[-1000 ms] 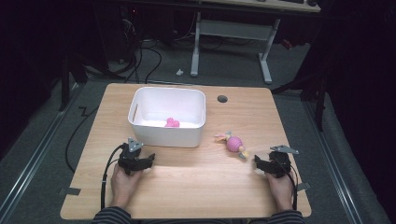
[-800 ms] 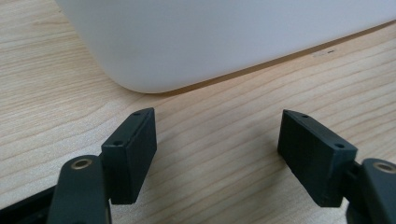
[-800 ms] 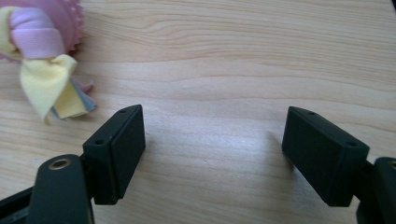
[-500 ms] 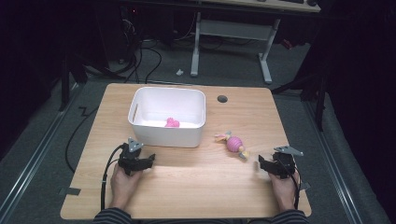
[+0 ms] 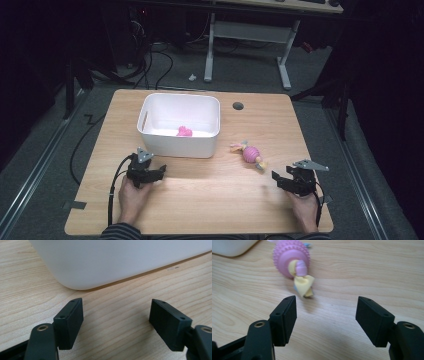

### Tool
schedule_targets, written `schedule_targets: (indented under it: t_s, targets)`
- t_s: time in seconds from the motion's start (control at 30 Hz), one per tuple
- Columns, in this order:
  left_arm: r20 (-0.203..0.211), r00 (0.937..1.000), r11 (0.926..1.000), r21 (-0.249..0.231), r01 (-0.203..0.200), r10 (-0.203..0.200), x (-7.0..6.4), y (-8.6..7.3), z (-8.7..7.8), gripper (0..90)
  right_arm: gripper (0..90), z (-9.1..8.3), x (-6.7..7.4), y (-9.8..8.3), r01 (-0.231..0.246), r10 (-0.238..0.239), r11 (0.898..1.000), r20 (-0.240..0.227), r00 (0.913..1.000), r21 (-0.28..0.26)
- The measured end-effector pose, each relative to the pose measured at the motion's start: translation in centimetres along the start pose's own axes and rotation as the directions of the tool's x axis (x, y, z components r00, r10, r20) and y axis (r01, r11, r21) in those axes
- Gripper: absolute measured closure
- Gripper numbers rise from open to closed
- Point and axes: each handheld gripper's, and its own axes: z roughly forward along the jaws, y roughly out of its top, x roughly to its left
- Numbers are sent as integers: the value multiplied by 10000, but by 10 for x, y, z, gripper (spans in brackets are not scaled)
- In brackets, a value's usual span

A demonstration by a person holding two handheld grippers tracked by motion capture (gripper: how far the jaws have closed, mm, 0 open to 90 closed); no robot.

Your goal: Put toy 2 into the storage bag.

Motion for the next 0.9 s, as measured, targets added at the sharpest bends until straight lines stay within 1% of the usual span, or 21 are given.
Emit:
schedule_targets:
  t_s: [0.1,0.13,0.2,0.3,0.43,0.47,0.6,0.67,0.7,0.83,0.9]
  targets:
    - [17,10000,10000,2,7,-7,0,0,0,276,343,-1,7,4,194,-196,9998,-200,9996,-79]
    - [16,10000,10000,1,10,-10,0,0,0,276,374,-2,8,5,246,-250,9996,-264,9993,-167]
    - [17,10000,10000,2,9,-9,0,0,0,276,408,-4,12,7,211,-235,9989,-585,9980,-408]
    - [19,10000,10000,2,8,-8,0,0,0,276,409,-4,17,12,470,-505,9973,-625,9968,-573]
    - [24,10000,10000,-3,17,-17,0,0,0,276,404,-1,22,20,823,-865,9950,-743,9935,-570]
    - [29,10000,10000,-3,20,-20,0,0,0,276,400,-1,24,22,826,-866,9952,-768,9933,-530]
    - [25,10000,10000,-19,32,-32,0,0,0,276,374,3,28,32,1079,-1126,9927,-917,9894,-545]
    - [24,10000,10000,-19,33,-33,1,0,0,276,366,6,31,37,1167,-1199,9925,-1088,9868,-350]
    - [32,10000,10000,-6,32,-32,1,0,0,276,366,8,32,40,1288,-1312,9912,-1074,9855,-292]
    - [25,10000,10000,-18,29,-29,0,0,0,275,360,15,34,50,1391,-1395,9902,-1099,9841,-110]
    - [31,10000,10000,-16,28,-28,0,0,0,275,358,19,34,55,1526,-1522,9883,-1077,9825,-51]
